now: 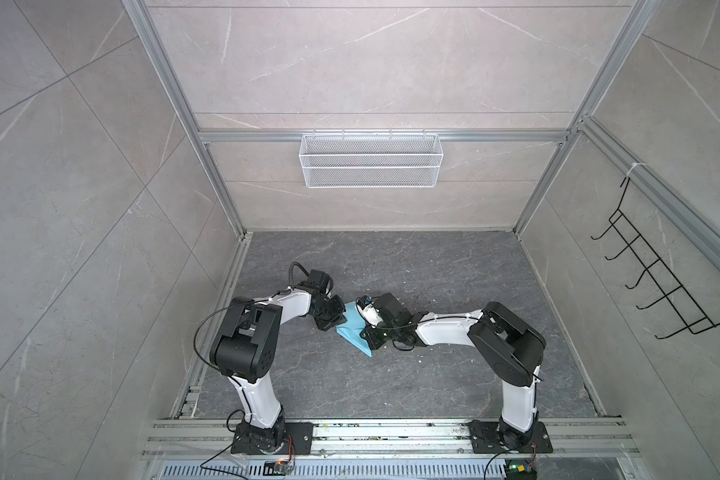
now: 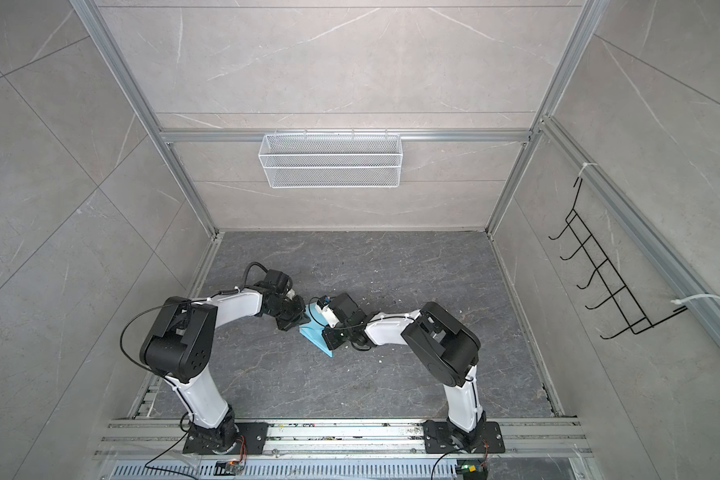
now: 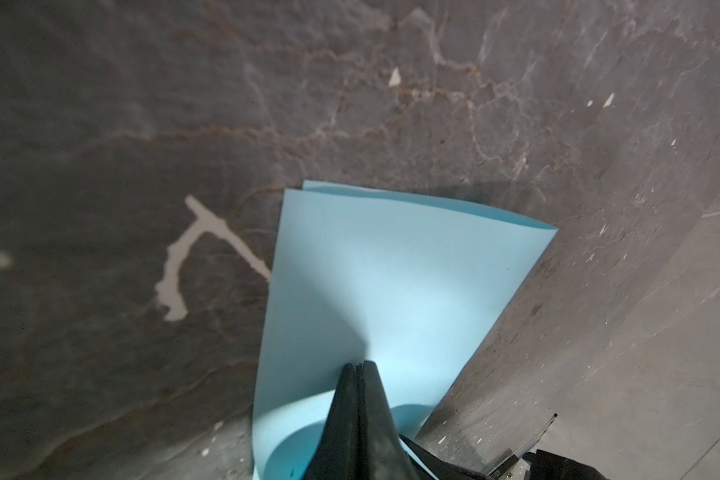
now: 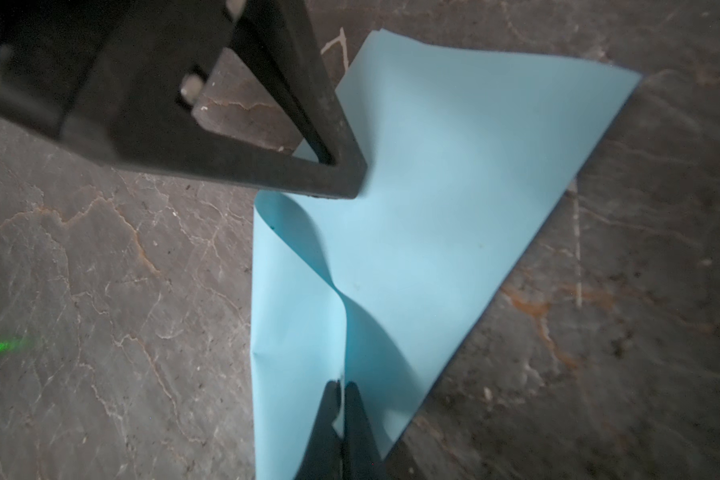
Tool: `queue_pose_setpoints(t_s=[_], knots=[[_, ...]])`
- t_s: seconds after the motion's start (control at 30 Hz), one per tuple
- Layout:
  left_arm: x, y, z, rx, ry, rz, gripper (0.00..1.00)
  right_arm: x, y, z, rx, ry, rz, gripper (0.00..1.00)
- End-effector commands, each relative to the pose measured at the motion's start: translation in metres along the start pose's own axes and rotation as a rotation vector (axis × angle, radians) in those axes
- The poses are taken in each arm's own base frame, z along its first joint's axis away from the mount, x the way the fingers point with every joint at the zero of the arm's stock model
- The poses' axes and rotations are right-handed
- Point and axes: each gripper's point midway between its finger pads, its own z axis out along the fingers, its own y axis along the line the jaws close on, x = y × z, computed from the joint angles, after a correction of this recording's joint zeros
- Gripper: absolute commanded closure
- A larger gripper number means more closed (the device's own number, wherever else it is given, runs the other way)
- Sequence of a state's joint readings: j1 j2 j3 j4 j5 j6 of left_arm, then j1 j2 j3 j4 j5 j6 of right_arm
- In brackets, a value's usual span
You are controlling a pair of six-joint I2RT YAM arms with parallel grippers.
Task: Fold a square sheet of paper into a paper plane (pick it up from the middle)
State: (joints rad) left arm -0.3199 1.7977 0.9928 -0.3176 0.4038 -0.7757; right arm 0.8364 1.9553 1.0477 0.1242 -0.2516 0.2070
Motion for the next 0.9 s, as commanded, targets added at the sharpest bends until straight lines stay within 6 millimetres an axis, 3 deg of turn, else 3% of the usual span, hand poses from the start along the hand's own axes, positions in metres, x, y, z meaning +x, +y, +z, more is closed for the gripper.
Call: queue_pose_setpoints(t_s=[0.0, 0.13, 0.3, 0.6, 0.87], knots=[[0.0, -0.011, -0.012, 0.017, -0.002, 0.035, 0.95, 0.019, -0.014, 0.002, 0.047, 0.074, 0.035, 1.0], [-0.001, -0.04, -0.039, 0.135, -0.057, 0.069, 0.89, 0.025, -0.014, 0.005, 0.044, 0.089, 0.043, 1.0], [0.023, -0.045, -0.047, 0.271, -0.054, 0.036, 0.87, 0.026, -0.015, 0.007, 0.045, 0.099, 0.046, 1.0], [0.064, -0.028, -0.027, 0.312, -0.023, 0.008, 0.89, 0.027, -0.015, 0.011, 0.039, 0.11, 0.054, 1.0], [0.065, -0.014, -0.011, 0.251, -0.012, 0.013, 0.9, 0.029, -0.015, 0.011, 0.041, 0.119, 0.055, 1.0]])
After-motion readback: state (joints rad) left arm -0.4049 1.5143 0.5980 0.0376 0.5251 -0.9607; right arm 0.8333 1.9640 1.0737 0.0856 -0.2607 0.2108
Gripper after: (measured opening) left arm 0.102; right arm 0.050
